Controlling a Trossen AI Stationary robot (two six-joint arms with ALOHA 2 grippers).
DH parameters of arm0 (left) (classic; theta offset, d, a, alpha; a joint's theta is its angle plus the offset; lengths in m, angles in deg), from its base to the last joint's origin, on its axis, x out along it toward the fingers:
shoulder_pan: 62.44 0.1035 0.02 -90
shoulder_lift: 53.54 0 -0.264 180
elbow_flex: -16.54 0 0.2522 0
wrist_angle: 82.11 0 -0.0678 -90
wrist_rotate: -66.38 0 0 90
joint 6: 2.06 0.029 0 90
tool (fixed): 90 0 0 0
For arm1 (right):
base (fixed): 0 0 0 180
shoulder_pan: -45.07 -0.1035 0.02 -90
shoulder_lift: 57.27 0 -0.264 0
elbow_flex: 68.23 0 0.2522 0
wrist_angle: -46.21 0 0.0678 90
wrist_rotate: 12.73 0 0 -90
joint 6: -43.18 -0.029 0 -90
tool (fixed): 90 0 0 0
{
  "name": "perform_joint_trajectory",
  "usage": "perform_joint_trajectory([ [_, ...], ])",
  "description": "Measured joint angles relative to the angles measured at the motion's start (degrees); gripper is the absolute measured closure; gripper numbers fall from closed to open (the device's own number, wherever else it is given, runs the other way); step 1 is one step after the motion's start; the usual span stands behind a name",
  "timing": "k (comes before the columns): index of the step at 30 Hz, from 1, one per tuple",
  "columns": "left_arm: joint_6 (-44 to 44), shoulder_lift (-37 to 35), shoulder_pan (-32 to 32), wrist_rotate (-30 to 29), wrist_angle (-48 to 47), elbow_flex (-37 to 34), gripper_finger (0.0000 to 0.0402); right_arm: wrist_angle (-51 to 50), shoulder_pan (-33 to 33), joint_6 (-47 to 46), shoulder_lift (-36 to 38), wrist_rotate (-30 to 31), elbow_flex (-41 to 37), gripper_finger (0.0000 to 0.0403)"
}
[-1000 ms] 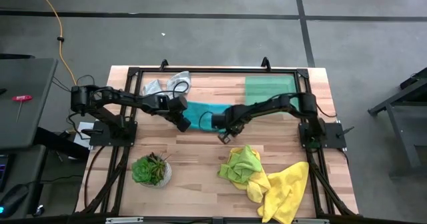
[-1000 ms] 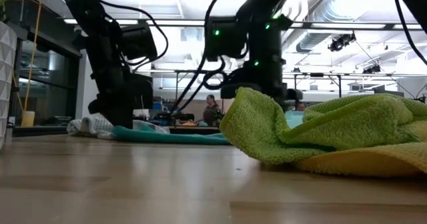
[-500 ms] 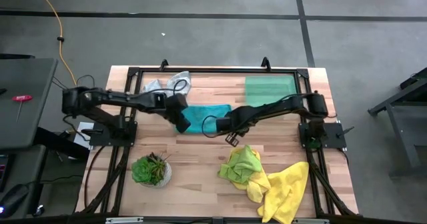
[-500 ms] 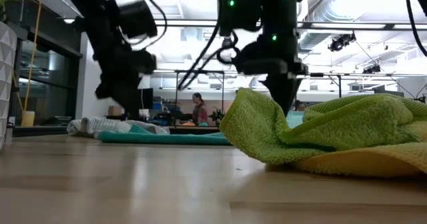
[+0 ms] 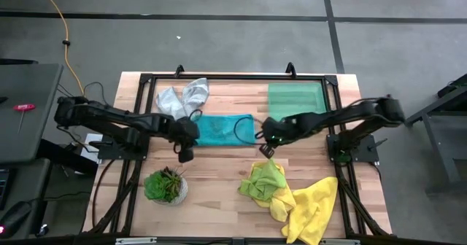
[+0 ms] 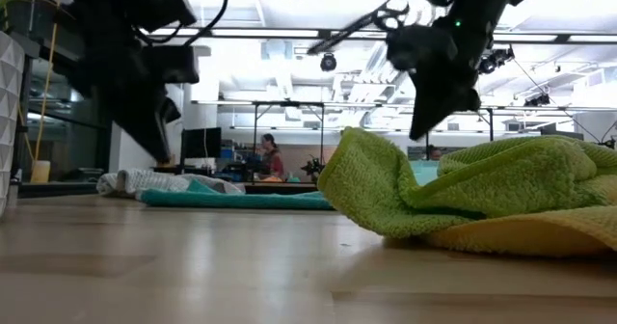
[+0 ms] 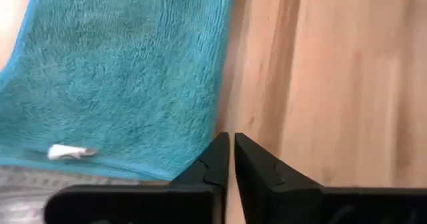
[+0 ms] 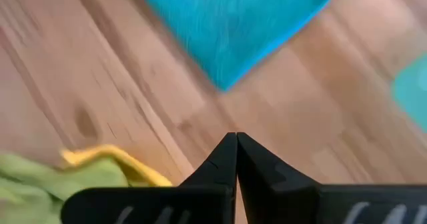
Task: Fold microfiber towels
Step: Fold the blue towel
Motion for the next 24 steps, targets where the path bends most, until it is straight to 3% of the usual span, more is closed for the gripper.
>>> perform_joint_trajectory([
  [4, 6.04, 2.44, 0.0, -1.48, -0.76, 0.05, 0.0333, 4.04, 1.19, -0.74, 3.56, 0.97, -2.59, 0.0403],
  [13, 12.92, 5.37, -0.07, -6.3, -3.04, 0.05, 0.0209, 8.49, 1.75, 2.29, 2.64, 0.47, -2.74, 0.0402],
  [18, 12.98, 6.6, -0.17, -5.64, -4.0, 0.05, 0.0192, 9.46, 1.82, 4.18, 2.2, 0.47, -2.74, 0.0402],
  [24, 12.92, 9.85, -1.36, -6.06, -0.83, 0.12, 0.021, 11.29, 2.41, 5.41, 2.2, 0.38, -2.74, 0.0402],
])
